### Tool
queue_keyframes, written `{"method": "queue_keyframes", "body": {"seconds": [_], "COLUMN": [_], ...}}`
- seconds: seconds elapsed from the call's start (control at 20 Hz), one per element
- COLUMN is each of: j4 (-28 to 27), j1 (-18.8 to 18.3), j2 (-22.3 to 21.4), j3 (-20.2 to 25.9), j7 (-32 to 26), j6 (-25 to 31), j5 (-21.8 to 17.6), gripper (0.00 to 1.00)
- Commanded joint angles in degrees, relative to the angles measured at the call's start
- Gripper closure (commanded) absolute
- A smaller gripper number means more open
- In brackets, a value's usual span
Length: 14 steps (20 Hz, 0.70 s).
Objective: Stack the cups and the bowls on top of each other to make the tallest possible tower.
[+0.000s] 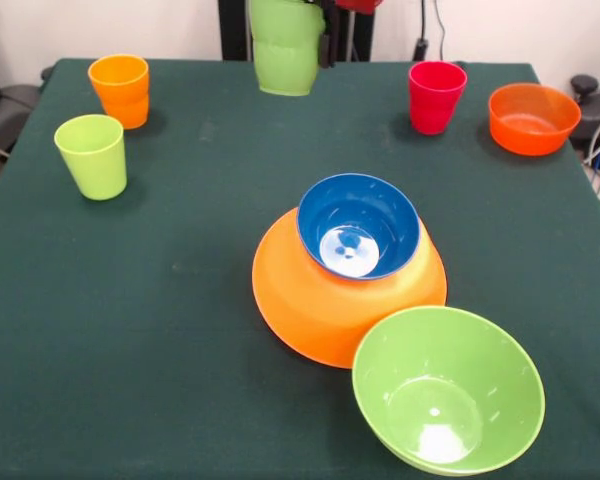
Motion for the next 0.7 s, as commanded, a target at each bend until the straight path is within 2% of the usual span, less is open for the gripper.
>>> {"method": "queue_keyframes", "body": {"seconds": [0.05,0.35,0.7], "j4": [-2.18,-15.93,-24.94], "j1": [0.95,6.25,10.85], "j2": [0.78,11.78,20.13], "j3": [2.20,2.40,2.93], "j7": [-12.85,-8.85,-7.15], "j6": [-1.50,5.19,5.50], "j5": [-9.04,-11.40,-11.74], "gripper": [1.00,1.00,1.00]}}
